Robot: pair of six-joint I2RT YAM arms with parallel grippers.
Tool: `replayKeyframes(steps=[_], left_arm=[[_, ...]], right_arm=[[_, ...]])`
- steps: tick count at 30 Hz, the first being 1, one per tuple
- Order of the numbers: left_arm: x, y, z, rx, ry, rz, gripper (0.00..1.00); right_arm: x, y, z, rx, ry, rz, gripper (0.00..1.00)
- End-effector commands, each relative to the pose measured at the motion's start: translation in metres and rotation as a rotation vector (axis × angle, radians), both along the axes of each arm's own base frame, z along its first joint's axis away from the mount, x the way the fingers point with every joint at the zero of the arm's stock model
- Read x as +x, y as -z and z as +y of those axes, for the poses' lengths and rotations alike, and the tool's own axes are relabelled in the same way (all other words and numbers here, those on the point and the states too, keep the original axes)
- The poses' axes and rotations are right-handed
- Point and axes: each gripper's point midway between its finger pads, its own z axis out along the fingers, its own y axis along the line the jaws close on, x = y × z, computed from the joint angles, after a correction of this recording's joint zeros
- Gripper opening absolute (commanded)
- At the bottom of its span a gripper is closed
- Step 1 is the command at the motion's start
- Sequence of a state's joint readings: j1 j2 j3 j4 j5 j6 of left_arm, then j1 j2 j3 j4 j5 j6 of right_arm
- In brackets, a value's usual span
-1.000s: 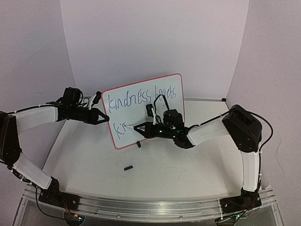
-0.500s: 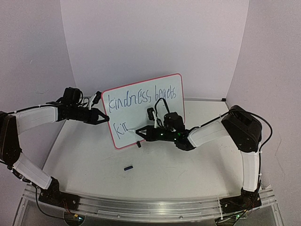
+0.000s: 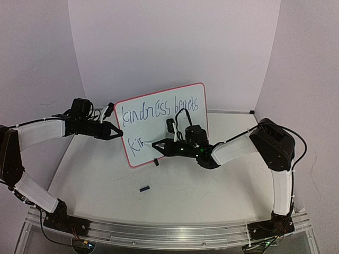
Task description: Write a sentence on the whiteboard
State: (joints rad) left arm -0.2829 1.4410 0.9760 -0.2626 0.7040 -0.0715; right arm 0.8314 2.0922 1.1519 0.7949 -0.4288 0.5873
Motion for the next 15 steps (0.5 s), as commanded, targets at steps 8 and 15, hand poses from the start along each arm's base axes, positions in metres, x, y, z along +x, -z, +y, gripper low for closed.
replayKeyframes(steps=[8,15], left_arm=[[0.002,-0.007,0.000,0.047,0.007,-0.053,0.00],[0.001,-0.008,-0.001,0.047,0.011,-0.055,0.00]], right_arm=[[0.020,-0.043,-0.010,0.104,0.098,-0.086,0.00],[0.021,-0.032,-0.020,0.082,0.134,-0.071,0.00]])
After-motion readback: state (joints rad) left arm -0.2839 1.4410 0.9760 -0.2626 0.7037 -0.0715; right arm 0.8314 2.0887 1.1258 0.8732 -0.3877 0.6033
